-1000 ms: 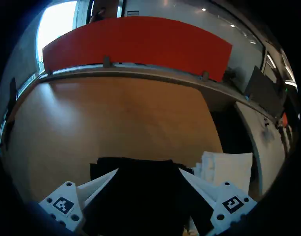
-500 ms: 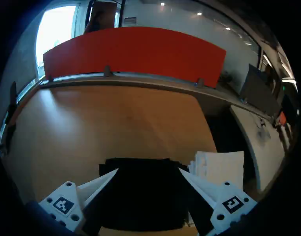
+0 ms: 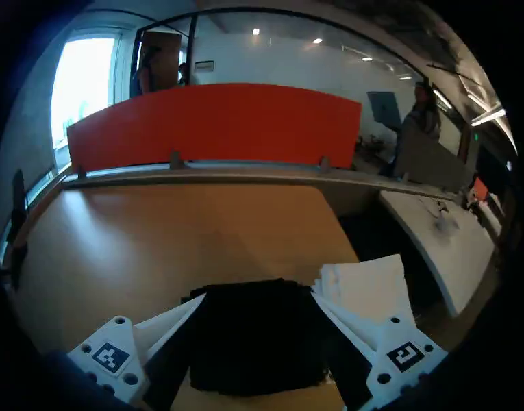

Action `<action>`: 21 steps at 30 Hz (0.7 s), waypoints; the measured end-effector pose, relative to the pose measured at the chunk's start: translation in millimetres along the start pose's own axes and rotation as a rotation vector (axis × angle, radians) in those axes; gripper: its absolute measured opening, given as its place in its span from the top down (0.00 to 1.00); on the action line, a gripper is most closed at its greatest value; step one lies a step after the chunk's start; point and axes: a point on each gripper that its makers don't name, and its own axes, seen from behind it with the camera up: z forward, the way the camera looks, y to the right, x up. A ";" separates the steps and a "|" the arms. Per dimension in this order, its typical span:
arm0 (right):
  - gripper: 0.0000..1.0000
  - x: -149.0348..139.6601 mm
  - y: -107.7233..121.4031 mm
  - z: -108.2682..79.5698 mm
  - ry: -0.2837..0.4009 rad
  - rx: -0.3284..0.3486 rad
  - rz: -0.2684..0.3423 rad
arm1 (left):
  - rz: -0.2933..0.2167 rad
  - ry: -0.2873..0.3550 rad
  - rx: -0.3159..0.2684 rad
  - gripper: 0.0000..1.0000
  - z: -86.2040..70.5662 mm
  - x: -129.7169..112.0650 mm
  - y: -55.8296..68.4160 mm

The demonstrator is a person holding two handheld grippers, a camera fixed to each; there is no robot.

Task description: Fold towel

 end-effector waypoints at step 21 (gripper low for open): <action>0.03 71.5 -8.0 -51.0 0.352 -0.127 0.005 | 0.011 0.014 -0.019 0.00 -2.4 3.6 0.6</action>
